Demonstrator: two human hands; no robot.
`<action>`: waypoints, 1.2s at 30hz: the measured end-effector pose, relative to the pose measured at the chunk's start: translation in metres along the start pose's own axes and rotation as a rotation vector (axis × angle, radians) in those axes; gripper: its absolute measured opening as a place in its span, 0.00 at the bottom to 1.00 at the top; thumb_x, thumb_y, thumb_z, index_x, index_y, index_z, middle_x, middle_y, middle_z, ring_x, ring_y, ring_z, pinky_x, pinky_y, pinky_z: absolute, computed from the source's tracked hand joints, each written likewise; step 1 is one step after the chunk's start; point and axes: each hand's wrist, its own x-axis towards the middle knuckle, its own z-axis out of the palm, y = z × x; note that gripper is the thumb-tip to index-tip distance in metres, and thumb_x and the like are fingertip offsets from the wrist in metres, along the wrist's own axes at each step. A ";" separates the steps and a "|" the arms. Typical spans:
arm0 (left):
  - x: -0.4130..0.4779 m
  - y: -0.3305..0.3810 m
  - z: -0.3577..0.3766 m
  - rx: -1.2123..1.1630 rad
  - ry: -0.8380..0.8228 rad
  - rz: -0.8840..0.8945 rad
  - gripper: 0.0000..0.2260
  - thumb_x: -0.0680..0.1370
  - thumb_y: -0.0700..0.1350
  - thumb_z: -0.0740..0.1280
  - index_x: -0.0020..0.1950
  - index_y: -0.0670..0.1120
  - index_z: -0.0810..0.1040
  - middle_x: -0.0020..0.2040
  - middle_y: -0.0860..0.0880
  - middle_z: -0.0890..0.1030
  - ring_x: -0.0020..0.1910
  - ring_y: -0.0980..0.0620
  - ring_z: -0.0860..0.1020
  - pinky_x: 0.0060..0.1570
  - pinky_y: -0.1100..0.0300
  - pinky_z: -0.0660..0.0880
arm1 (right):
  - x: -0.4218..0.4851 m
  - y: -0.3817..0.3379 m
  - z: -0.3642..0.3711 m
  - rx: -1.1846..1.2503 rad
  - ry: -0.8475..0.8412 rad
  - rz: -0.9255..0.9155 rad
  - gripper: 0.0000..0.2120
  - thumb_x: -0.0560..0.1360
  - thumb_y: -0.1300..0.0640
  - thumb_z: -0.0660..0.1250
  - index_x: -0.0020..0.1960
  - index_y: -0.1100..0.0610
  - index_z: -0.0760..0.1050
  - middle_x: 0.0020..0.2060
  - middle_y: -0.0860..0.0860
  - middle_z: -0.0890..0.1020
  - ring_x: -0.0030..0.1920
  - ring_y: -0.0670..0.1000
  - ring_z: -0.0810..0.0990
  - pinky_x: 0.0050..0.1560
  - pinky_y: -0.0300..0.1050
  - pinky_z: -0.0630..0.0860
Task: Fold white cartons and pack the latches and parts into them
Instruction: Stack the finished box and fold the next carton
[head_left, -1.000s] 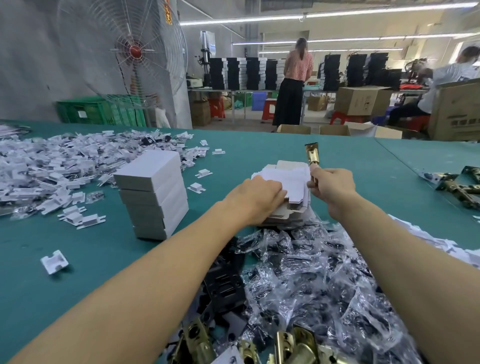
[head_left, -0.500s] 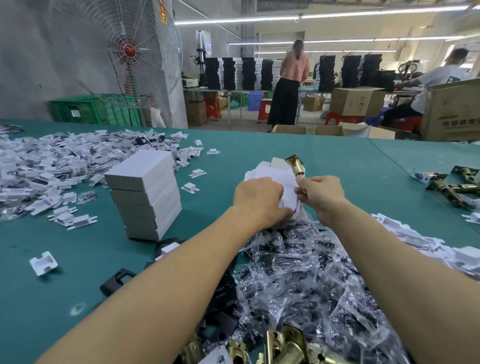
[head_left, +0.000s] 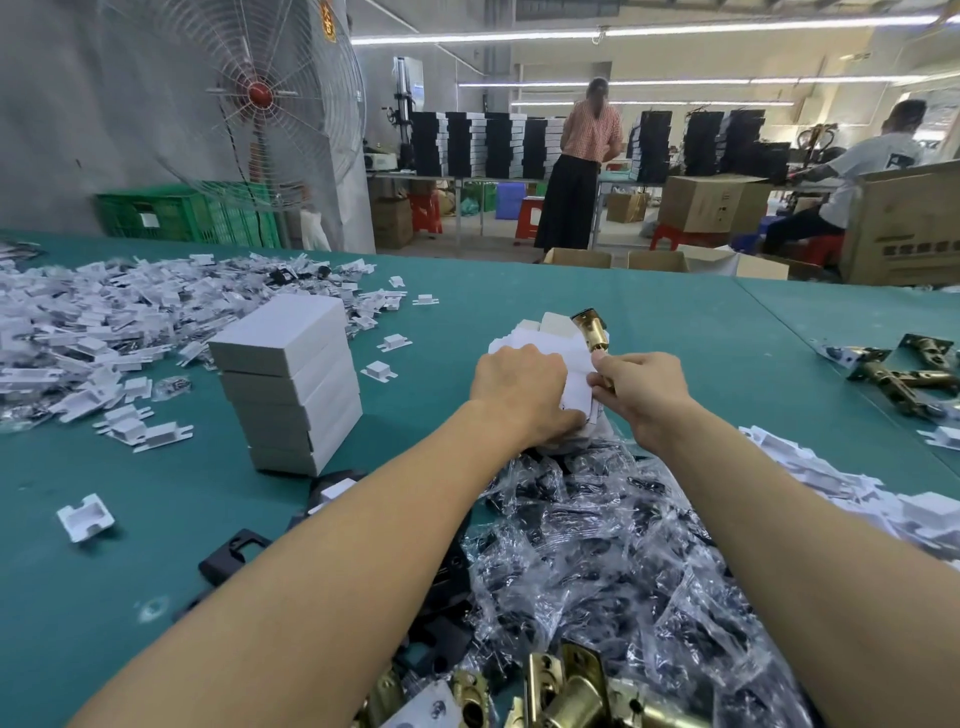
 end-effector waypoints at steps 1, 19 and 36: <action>0.000 0.000 -0.002 0.013 -0.001 0.009 0.17 0.74 0.63 0.66 0.43 0.50 0.78 0.35 0.51 0.68 0.40 0.46 0.70 0.37 0.57 0.63 | 0.000 0.000 0.000 0.003 -0.002 0.003 0.11 0.76 0.57 0.72 0.38 0.61 0.79 0.38 0.55 0.83 0.46 0.54 0.85 0.58 0.53 0.81; -0.004 -0.001 0.001 0.059 0.034 0.207 0.17 0.80 0.56 0.61 0.37 0.47 0.65 0.33 0.50 0.63 0.36 0.45 0.68 0.36 0.55 0.63 | -0.011 -0.012 -0.002 0.170 -0.010 0.096 0.18 0.79 0.58 0.69 0.61 0.70 0.74 0.49 0.58 0.80 0.46 0.52 0.85 0.44 0.44 0.83; -0.009 0.005 0.001 0.234 0.017 0.229 0.03 0.81 0.41 0.65 0.53 0.44 0.74 0.44 0.46 0.83 0.39 0.43 0.80 0.31 0.55 0.66 | -0.010 -0.011 -0.005 0.109 0.114 0.067 0.15 0.78 0.54 0.69 0.37 0.61 0.75 0.33 0.56 0.77 0.33 0.53 0.73 0.35 0.45 0.72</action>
